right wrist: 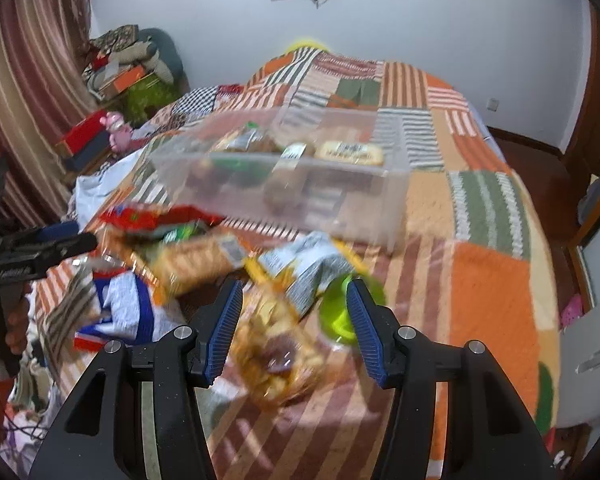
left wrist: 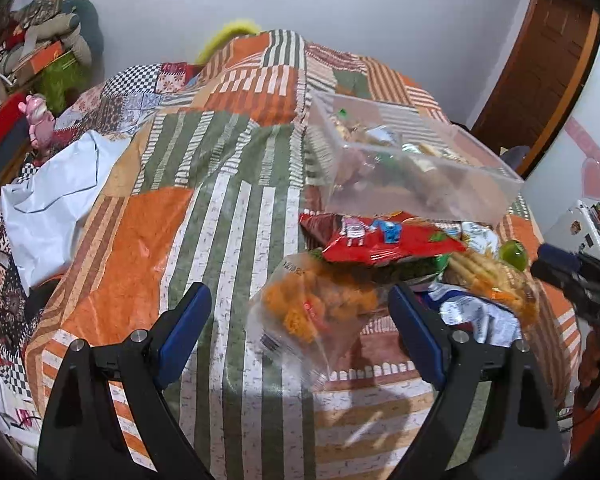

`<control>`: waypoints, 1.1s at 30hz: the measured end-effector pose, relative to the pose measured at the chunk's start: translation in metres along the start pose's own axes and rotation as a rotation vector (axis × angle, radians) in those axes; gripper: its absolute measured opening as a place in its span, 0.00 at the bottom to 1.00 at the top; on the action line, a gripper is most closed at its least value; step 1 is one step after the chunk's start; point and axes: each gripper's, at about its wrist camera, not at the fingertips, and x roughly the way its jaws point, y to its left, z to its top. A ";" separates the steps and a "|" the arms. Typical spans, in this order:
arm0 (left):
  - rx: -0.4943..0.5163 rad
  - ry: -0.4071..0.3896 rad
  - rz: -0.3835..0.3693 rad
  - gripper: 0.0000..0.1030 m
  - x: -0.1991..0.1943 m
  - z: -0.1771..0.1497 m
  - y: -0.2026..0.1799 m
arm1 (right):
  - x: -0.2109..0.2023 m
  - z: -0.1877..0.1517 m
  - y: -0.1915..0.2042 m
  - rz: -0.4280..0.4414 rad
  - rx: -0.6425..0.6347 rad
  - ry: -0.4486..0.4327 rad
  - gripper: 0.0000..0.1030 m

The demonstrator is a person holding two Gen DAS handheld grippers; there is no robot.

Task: Organize snacks
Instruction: 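Grasp the orange puffs bag with left tool while right tool grasps the bread bun bag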

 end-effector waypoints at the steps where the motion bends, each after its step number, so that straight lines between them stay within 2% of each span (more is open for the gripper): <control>1: -0.001 0.001 0.001 0.88 0.003 0.000 -0.001 | 0.001 -0.002 0.001 0.005 0.000 0.007 0.49; 7: 0.022 0.033 0.004 0.88 0.026 0.004 -0.008 | 0.014 -0.010 0.006 0.031 -0.001 0.054 0.51; 10: 0.028 0.063 -0.007 0.88 0.040 0.004 -0.010 | 0.017 -0.012 0.007 0.034 0.004 0.059 0.61; 14: -0.013 0.081 -0.036 0.90 0.048 0.002 -0.006 | 0.021 -0.016 0.007 0.033 0.006 0.070 0.66; 19: -0.041 0.089 -0.056 0.92 0.053 -0.002 -0.003 | 0.026 -0.020 0.012 0.022 -0.016 0.086 0.67; 23: -0.017 0.096 -0.057 0.92 0.054 -0.003 -0.007 | 0.031 -0.022 0.015 0.012 -0.025 0.097 0.66; 24: -0.006 0.098 -0.060 0.90 0.053 -0.005 -0.008 | 0.031 -0.023 0.015 0.015 -0.023 0.098 0.63; 25: 0.000 0.096 -0.064 0.88 0.052 -0.006 -0.008 | 0.030 -0.023 0.015 0.021 -0.018 0.096 0.55; 26: 0.003 0.095 -0.069 0.84 0.050 -0.008 -0.008 | 0.030 -0.022 0.014 0.033 -0.015 0.099 0.47; 27: 0.005 0.094 -0.078 0.78 0.049 -0.010 -0.009 | 0.029 -0.023 0.013 0.050 -0.008 0.102 0.44; 30: 0.004 0.096 -0.096 0.66 0.043 -0.014 -0.008 | 0.026 -0.024 0.010 0.066 0.008 0.096 0.42; 33: 0.006 0.091 -0.083 0.56 0.036 -0.019 -0.008 | 0.023 -0.026 0.012 0.056 0.007 0.084 0.42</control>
